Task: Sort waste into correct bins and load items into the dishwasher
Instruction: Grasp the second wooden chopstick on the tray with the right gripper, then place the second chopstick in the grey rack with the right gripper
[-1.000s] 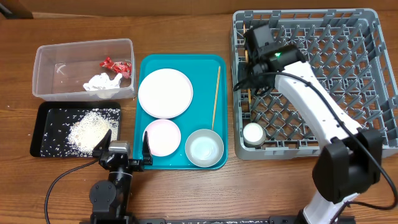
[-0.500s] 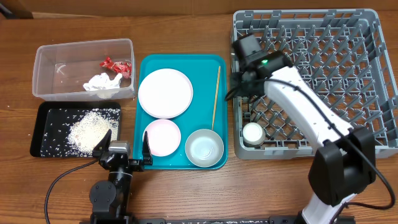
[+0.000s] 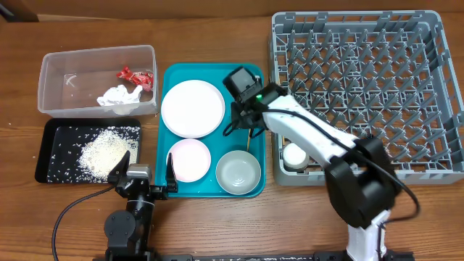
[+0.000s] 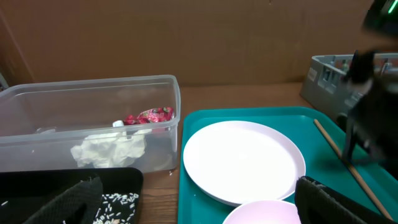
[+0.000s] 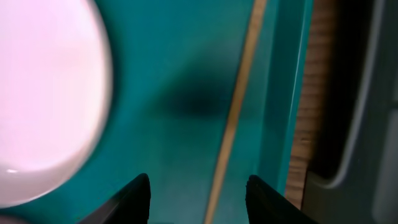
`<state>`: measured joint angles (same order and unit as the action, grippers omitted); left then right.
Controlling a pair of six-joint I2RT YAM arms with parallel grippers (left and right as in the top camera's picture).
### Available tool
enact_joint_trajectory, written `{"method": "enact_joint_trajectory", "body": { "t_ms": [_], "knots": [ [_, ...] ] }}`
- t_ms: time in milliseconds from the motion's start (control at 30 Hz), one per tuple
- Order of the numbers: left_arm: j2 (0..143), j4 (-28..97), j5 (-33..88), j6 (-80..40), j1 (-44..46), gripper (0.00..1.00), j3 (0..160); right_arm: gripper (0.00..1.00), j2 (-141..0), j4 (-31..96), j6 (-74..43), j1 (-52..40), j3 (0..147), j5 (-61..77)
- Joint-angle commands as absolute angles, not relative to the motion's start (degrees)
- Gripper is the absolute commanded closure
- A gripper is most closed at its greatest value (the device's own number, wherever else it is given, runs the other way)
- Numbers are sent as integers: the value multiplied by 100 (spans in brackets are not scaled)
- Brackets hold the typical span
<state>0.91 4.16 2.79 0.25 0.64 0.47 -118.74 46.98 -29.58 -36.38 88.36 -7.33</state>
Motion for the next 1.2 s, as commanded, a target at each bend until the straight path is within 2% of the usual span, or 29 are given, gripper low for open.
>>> {"method": "enact_joint_trajectory", "body": {
  "t_ms": [0, 67, 133, 233, 333, 367, 633, 933, 1167],
  "knots": [
    [36, 427, 237, 132, 34, 0, 27, 49, -12154, 4584, -3179, -3573, 8785, -941],
    [36, 427, 237, 130, 34, 0, 27, 50, -12189, 4550, -3210, -3559, 8785, -939],
    [36, 427, 239, 130, 34, 0, 27, 56, -12189, 4501, -3326, -3551, 8785, -919],
    [36, 427, 239, 130, 34, 0, 27, 77, -12191, 4482, -3330, -3551, 8781, -666],
    [36, 427, 239, 130, 34, 0, 27, 89, -12210, 4491, -3330, -3551, 8779, -126],
    [36, 427, 237, 130, 34, 0, 27, 96, -12219, 4512, -3330, -3551, 8779, -23],
    [36, 427, 239, 130, 34, 0, 27, 96, -11749, 5186, -3236, -3474, 9334, -460],
    [36, 427, 239, 130, 34, 0, 27, 96, -10425, 5544, -1911, -2773, 9867, -528],
    [36, 427, 239, 130, 34, 0, 27, 96, -10565, 6036, -845, -2123, 9703, 38]
  ]
}}
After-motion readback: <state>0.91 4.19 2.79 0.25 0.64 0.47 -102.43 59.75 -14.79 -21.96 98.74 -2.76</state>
